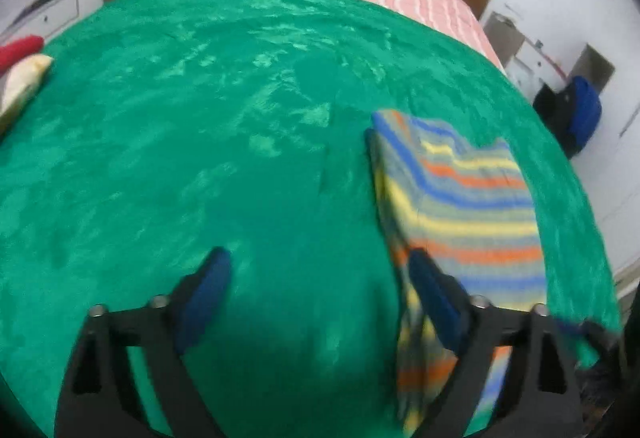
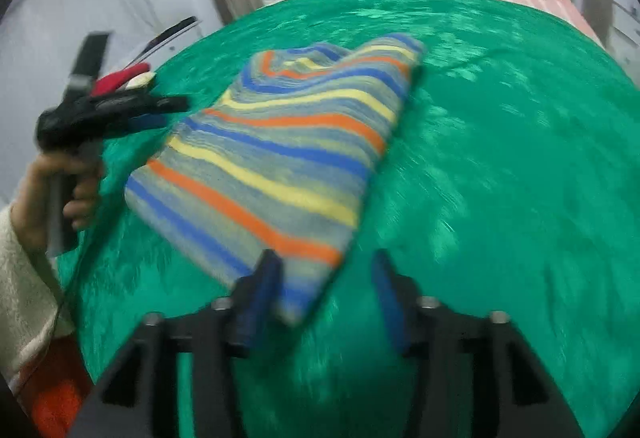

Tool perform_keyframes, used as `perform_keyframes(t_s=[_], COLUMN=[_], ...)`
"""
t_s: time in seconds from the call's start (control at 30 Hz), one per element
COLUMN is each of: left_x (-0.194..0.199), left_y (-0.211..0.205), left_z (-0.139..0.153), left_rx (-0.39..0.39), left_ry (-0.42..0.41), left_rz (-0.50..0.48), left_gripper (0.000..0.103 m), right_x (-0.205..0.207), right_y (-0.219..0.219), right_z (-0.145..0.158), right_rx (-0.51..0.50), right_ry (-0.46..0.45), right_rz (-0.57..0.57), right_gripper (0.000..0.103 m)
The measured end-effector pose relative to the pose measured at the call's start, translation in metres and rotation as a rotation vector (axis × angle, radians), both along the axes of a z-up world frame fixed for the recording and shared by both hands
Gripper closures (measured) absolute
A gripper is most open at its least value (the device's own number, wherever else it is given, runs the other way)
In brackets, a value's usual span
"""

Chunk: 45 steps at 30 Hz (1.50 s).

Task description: Fold small clothes

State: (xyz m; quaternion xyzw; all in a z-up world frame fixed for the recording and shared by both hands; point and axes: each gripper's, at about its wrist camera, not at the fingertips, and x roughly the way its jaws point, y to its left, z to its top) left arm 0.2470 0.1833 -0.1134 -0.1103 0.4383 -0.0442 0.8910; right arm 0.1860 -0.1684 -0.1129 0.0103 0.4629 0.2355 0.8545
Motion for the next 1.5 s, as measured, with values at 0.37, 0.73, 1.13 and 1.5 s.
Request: perform_keyframes(t_s=[0.37, 0.73, 1.13, 1.5], left_x=[-0.068, -0.069, 0.056, 0.059], left_y=[-0.013, -0.001, -0.03, -0.043], left_z=[-0.033, -0.021, -0.024, 0.0], left_rx=[0.214, 0.146, -0.07, -0.139], left_ry=[0.038, 0.079, 0.15, 0.04], left_rz=[0.002, 0.01, -0.228, -0.193], left_gripper=[0.001, 0.003, 0.004, 0.089], right_x=[-0.043, -0.048, 0.101, 0.12], right_y=[-0.004, -0.012, -0.02, 0.046], right_z=[0.037, 0.025, 0.006, 0.009], right_rx=[-0.28, -0.296, 0.354, 0.152], right_ry=[-0.088, -0.033, 0.175, 0.002], right_rz=[-0.172, -0.178, -0.162, -0.146], right_gripper=[0.019, 0.019, 0.031, 0.08])
